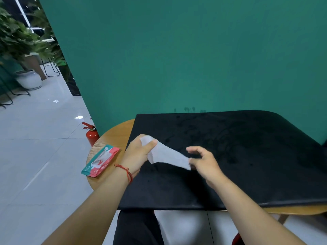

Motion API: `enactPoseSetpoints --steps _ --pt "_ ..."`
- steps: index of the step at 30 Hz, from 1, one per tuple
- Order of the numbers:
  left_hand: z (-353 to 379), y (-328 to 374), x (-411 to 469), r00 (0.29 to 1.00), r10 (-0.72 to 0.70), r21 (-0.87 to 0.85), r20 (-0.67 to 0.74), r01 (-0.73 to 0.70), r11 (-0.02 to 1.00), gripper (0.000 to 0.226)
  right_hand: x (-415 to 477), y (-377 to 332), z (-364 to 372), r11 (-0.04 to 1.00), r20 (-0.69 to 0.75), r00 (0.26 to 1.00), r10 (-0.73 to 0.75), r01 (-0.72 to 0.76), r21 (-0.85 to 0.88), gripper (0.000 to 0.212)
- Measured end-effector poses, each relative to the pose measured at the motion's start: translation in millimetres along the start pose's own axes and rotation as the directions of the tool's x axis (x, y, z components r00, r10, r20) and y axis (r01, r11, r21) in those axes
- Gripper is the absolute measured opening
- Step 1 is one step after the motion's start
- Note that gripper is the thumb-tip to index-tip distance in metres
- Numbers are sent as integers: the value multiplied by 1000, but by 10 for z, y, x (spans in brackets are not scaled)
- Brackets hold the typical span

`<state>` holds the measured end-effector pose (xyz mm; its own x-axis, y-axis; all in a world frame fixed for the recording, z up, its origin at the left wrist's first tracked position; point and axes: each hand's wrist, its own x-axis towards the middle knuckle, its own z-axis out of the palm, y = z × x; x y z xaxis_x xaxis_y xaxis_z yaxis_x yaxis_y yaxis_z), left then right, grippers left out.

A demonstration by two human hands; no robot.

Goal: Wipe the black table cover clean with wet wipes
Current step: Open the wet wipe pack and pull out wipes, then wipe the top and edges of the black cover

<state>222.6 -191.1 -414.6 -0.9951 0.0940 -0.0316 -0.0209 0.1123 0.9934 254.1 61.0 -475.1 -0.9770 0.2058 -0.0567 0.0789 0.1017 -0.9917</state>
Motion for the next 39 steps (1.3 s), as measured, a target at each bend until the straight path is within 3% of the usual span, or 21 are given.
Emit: enactPoseSetpoints --steps 2,6,10,15,19,22,28,30,34,37,39 --pt "35 165 41 992 105 236 63 -118 964 12 -26 25 82 996 70 997 26 -20 -85 57" --pt "155 479 25 958 118 379 261 -214 900 13 -89 -334 259 992 352 930 -106 73 106 62" --pt "104 593 13 950 78 337 302 -184 923 17 -50 -450 394 985 523 838 -155 91 146 43" --pt "-149 409 64 991 -12 216 134 -18 976 35 27 -293 363 990 577 816 -43 -44 136 33" --pt "-301 -6 22 983 -103 400 -153 157 903 51 95 -113 368 982 476 867 151 -188 31 19" --pt "-271 -101 -189 951 -105 554 -292 257 792 33 164 -22 430 971 386 893 230 -239 -26 12" --pt "-364 -339 -82 906 37 659 -421 277 699 27 477 -14 736 985 320 938 132 -86 -152 8" --pt "-481 -480 169 904 41 660 -426 280 697 36 686 -68 821 983 306 948 88 -33 -182 9" --pt "-535 -680 796 920 -28 498 -390 236 835 26 1216 -141 949 961 263 965 1 72 -266 11" --pt "-598 -877 1263 940 -43 545 -339 234 805 34 1607 -15 1036 923 218 976 16 69 -380 13" --pt "-682 -1013 1509 952 -13 659 -305 221 719 44 1795 126 1065 845 172 984 47 53 -532 21"
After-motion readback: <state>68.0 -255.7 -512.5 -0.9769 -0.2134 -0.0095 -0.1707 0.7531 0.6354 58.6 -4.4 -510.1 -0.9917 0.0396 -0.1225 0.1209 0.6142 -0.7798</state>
